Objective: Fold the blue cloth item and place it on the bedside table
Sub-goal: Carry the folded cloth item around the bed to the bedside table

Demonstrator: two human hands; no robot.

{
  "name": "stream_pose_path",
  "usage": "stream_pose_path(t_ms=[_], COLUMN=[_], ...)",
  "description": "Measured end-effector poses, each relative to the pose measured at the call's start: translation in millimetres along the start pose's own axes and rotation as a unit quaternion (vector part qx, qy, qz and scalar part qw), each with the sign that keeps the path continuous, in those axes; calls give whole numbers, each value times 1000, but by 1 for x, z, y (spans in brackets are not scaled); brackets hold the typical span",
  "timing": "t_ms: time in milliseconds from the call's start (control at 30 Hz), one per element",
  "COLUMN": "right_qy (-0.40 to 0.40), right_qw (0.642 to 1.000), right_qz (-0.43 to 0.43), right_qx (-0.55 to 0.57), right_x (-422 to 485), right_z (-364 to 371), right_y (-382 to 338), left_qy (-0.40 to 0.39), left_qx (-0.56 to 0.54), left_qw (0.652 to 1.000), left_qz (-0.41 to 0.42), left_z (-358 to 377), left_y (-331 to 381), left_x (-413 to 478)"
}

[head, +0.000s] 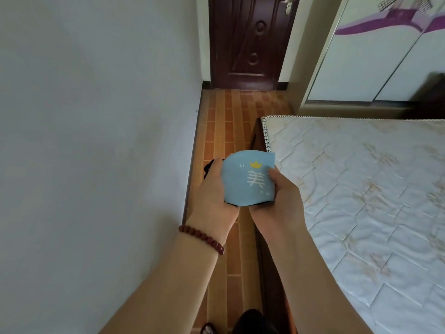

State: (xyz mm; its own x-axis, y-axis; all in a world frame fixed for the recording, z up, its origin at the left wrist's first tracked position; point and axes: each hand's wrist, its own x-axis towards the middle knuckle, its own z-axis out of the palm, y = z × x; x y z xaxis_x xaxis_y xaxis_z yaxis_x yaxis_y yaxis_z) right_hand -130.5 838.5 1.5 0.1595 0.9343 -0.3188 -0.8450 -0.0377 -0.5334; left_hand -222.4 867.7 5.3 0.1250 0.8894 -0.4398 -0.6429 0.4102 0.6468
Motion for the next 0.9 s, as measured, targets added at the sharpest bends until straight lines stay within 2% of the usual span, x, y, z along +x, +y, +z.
stream_pose_path(t_ms=[167,433,700,900], right_qy=[-13,-31,10,25], right_qw=[1000,1000,1000,1000], right_qz=[-3,-1,1,15], right_qx=[11,-6,2,-6], right_x=[61,195,325,394], right_z=[14,43,81,91], right_y=[1,-30,-101,-124], left_qy=[30,44,33,42], left_qx=[-13,-19,-11,1], left_qw=[999,999,999,999], left_qz=[-33,-7,-20,-24], left_z=[11,61,148,180], left_y=[23,52,82,93], left_x=[54,181,308,373])
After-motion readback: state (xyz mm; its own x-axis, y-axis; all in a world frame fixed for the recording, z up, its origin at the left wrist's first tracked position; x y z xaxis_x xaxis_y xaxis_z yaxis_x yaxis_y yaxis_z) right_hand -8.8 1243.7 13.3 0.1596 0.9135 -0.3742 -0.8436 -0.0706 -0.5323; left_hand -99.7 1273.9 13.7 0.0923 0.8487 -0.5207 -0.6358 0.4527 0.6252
